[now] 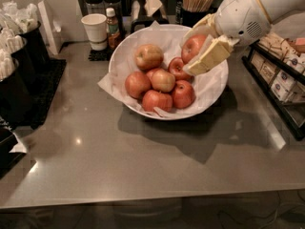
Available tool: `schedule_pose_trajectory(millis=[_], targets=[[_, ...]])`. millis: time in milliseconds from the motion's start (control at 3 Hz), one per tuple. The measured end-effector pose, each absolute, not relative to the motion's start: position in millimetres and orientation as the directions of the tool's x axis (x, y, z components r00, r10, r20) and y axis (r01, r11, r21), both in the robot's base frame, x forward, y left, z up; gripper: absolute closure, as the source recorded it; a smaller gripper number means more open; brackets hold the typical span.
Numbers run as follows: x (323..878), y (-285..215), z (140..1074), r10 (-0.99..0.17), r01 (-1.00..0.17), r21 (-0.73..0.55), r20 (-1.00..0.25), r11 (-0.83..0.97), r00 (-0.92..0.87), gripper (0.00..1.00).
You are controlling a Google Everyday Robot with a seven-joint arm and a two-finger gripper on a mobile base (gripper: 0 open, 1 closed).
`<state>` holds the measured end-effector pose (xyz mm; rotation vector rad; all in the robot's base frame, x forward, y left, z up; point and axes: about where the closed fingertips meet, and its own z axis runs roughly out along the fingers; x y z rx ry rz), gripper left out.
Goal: Pick apple from white bowl
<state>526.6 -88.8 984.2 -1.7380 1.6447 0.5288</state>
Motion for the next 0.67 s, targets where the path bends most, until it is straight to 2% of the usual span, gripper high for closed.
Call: schedule_pose_trajectory(millis=[333,667], targets=[[504,-88,1010,-0.533,-0.974,-0.222,-0.820,-0.038,0.208,1.00],[495,-81,1028,-0.463,-0.975,-0.218,-0.861,-0.041,0.212,1.00]])
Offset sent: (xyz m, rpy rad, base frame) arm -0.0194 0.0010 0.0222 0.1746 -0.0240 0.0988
